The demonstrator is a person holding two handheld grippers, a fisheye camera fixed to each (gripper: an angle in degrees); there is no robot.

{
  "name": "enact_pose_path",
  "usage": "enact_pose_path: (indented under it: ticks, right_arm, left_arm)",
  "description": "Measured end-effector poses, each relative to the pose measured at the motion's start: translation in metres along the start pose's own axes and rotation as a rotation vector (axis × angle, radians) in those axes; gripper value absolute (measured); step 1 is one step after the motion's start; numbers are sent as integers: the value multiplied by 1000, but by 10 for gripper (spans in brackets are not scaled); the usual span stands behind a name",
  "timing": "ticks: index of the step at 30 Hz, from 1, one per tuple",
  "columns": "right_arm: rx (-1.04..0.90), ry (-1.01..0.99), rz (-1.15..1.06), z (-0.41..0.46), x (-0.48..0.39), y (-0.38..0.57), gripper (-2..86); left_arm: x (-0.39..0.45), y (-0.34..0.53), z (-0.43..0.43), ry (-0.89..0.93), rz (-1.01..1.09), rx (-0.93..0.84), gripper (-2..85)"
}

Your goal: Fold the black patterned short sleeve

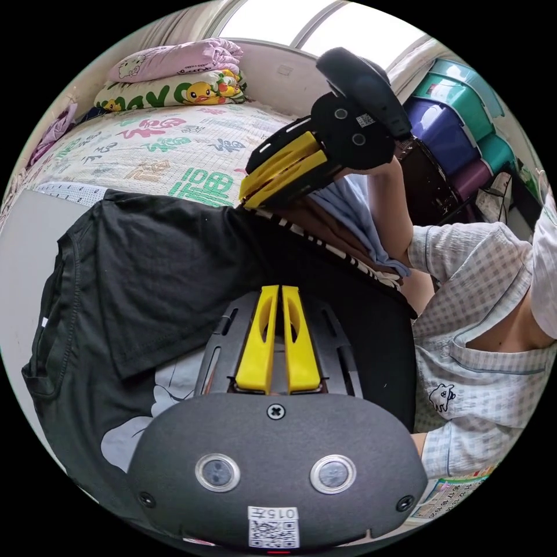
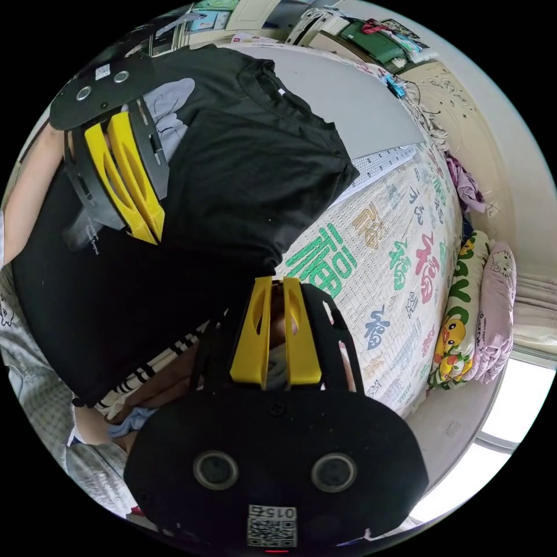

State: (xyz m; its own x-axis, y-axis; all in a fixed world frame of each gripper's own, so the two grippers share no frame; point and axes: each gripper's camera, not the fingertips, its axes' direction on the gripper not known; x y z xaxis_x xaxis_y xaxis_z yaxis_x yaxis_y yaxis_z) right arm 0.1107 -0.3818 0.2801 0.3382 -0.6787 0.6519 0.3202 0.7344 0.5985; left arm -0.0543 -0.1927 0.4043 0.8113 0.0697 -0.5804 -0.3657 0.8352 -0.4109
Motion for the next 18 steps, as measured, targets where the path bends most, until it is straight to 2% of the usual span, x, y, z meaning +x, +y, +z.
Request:
enact_pose_path:
  ticks: [4,18]
  right_arm:
    - [-9,163,39,9,-5,8,109]
    - [80,-27,-13,45,17,43,56]
  left_arm:
    - [7,-2,-7,-12,6,18,-3]
    - [13,-4,-19,9,-20,7,-1]
